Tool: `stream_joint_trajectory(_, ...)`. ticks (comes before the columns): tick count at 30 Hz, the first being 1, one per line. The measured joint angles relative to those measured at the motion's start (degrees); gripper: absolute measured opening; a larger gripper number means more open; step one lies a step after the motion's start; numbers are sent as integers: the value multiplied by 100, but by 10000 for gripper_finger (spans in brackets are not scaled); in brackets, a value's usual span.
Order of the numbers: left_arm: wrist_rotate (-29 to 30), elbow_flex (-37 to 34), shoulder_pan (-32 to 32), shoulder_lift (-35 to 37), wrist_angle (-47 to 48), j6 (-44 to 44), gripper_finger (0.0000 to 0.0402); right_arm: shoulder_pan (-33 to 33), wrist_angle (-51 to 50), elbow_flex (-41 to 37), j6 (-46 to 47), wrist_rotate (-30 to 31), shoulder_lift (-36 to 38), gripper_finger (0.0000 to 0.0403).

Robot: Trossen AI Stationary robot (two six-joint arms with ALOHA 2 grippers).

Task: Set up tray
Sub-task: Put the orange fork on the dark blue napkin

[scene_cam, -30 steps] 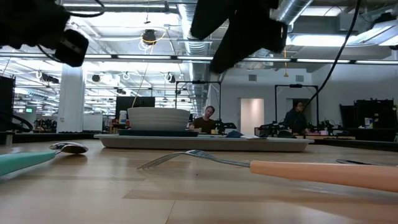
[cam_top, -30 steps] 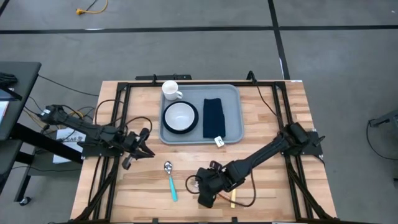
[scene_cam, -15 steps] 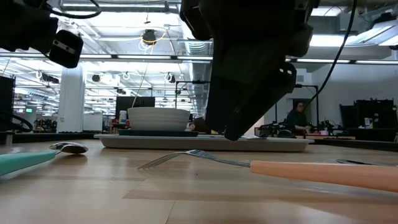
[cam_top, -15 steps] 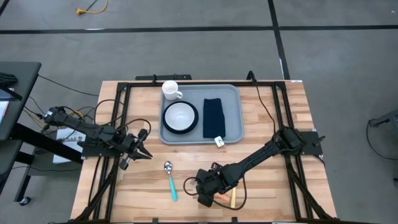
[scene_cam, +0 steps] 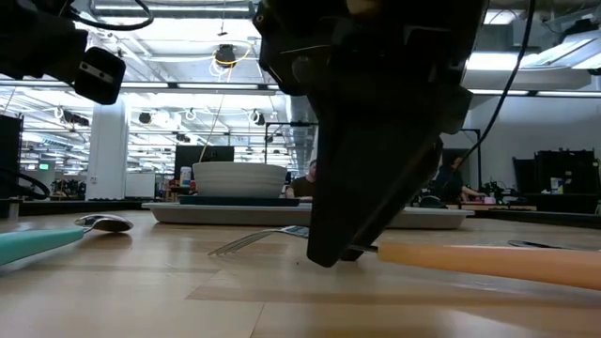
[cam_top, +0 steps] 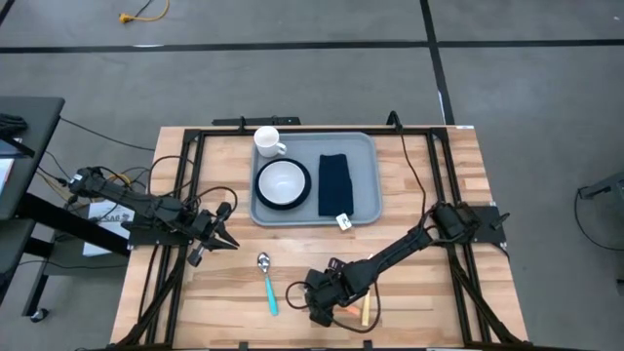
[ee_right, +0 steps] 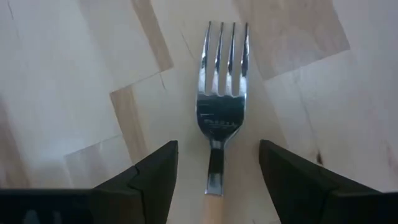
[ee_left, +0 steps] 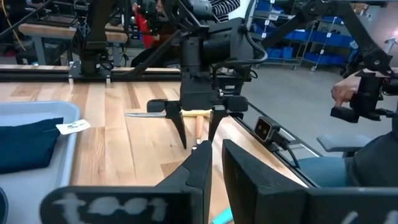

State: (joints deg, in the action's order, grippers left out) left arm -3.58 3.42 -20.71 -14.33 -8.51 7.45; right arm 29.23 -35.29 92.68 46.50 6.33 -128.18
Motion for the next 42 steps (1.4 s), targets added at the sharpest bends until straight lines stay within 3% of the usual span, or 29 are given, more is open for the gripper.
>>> stream_joint_trajectory(6,103,0,0,3,27,5,25,-20,-61,11,130,4,-134,216)
stream_joint_trajectory(9,118,0,0,3,26,6,25,-56,-127,10,268,-4,-127,196)
stream_joint_trajectory(20,125,0,0,2,30,32,25,-225,-530,246,319,-260,-121,15)
stream_joint_trajectory(25,123,0,0,2,82,32,25,-237,-787,454,454,-258,-146,27)
stream_joint_trajectory(29,130,0,0,3,156,32,25,-260,-942,648,465,-258,-179,9)
stream_joint_trajectory(42,136,2,0,2,160,34,25,-521,-2345,2012,605,53,-173,2)
